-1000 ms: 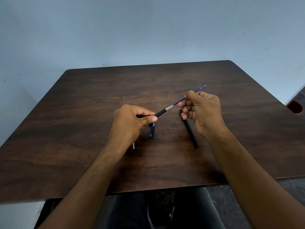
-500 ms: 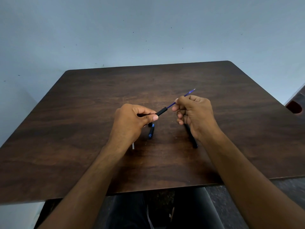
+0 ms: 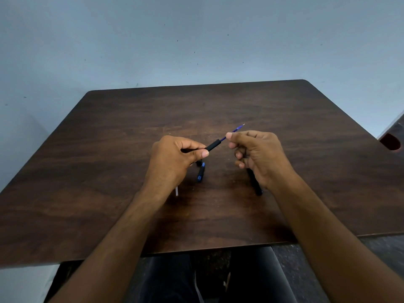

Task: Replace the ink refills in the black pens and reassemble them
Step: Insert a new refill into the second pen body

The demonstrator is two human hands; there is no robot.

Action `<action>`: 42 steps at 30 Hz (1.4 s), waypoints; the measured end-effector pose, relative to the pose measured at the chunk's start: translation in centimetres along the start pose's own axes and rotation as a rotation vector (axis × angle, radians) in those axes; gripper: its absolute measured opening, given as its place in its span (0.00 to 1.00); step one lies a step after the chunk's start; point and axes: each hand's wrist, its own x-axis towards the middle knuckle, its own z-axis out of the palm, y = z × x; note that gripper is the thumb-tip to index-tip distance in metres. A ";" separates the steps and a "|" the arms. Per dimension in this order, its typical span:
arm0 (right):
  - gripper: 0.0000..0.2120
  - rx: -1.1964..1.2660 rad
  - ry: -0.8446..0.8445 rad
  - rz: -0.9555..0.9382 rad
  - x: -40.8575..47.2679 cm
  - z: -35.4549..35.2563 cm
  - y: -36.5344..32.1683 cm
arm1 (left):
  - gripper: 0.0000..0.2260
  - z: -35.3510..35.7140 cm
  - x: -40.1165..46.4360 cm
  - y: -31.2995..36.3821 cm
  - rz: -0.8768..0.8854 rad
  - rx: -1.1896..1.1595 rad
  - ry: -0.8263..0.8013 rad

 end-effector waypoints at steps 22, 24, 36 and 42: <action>0.06 0.009 0.084 -0.056 -0.1 0.5 0.1 | 0.11 0.0 -0.3 -0.1 0.002 0.019 -0.002; 0.10 -0.001 0.070 -0.047 -0.2 0.6 0.1 | 0.11 -0.1 -0.3 -0.4 0.006 0.025 0.005; 0.18 -1.177 0.017 -0.127 -0.4 4.3 2.5 | 0.10 -0.4 0.1 -2.2 0.050 0.020 0.097; 0.24 -1.296 0.075 -0.187 -0.6 6.0 3.5 | 0.10 -0.4 0.4 -2.6 0.062 0.021 0.084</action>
